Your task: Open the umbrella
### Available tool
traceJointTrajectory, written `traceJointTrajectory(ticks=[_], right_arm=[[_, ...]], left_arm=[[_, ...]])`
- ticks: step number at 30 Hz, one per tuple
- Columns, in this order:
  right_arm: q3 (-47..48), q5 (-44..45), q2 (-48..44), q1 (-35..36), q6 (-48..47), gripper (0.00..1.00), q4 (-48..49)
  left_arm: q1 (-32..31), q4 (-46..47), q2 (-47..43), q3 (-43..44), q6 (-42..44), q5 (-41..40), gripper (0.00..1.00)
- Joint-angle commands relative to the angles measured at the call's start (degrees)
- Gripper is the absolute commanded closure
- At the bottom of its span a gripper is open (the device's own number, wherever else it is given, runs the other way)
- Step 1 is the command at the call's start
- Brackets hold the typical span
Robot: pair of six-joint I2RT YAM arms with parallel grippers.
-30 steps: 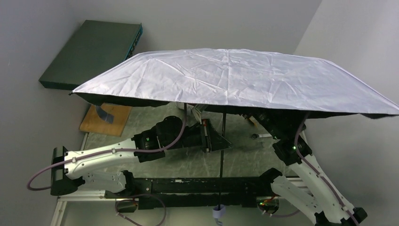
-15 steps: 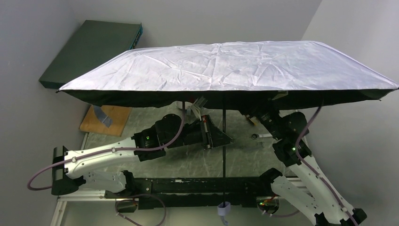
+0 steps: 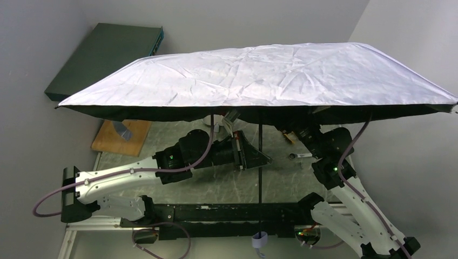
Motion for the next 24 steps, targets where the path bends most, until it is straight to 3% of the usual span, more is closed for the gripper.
traceJointTrajectory(ticks=[1,10,17,24], right_arm=[[1.60,4.56,-4.34,0.20,-2.23,0.60,-0.23],[5.11,-6.32,1.23,0.21,-1.68,0.62,1.97],[5.64,-5.78,2.65,0.24,-1.56,0.63,0.59],[6.28,-1.38,3.07,0.21,-2.33,0.74,-0.53]], left_arm=[[-0.15,1.27,-3.04,3.80,2.61,-2.29,1.00],[-0.53,5.11,0.24,4.07,0.82,1.18,1.00],[-1.81,2.91,1.96,7.70,2.89,1.19,1.00],[-2.46,2.74,2.01,7.22,2.96,0.28,1.00]])
